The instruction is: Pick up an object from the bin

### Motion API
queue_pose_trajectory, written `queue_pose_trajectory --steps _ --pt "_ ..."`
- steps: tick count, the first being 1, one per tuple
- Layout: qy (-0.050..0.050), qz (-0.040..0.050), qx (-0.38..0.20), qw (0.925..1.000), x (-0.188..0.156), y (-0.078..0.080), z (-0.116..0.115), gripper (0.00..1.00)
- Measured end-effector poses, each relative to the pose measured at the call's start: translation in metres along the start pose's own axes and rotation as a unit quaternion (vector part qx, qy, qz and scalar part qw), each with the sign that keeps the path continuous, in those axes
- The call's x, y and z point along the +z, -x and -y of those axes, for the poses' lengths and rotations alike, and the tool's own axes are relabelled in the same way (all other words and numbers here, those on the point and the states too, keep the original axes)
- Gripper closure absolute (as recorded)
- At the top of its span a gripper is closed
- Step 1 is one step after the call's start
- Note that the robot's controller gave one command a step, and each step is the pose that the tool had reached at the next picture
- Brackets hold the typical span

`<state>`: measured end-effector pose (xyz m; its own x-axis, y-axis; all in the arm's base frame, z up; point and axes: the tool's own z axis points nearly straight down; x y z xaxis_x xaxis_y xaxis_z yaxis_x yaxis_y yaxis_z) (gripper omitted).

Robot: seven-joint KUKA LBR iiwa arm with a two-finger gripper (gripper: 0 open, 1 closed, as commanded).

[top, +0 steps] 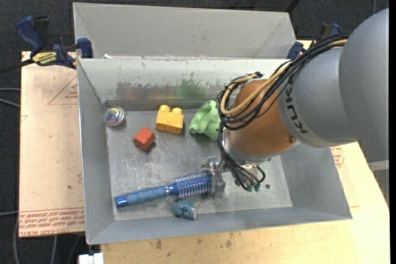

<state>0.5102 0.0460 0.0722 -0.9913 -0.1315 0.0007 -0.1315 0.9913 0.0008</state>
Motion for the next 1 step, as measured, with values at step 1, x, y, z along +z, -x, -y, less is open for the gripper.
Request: queue_pose_trajectory --steps 1 --pt "-0.001 0.0058 0.005 1.0 -0.1721 0.0128 0.0124 1.0"
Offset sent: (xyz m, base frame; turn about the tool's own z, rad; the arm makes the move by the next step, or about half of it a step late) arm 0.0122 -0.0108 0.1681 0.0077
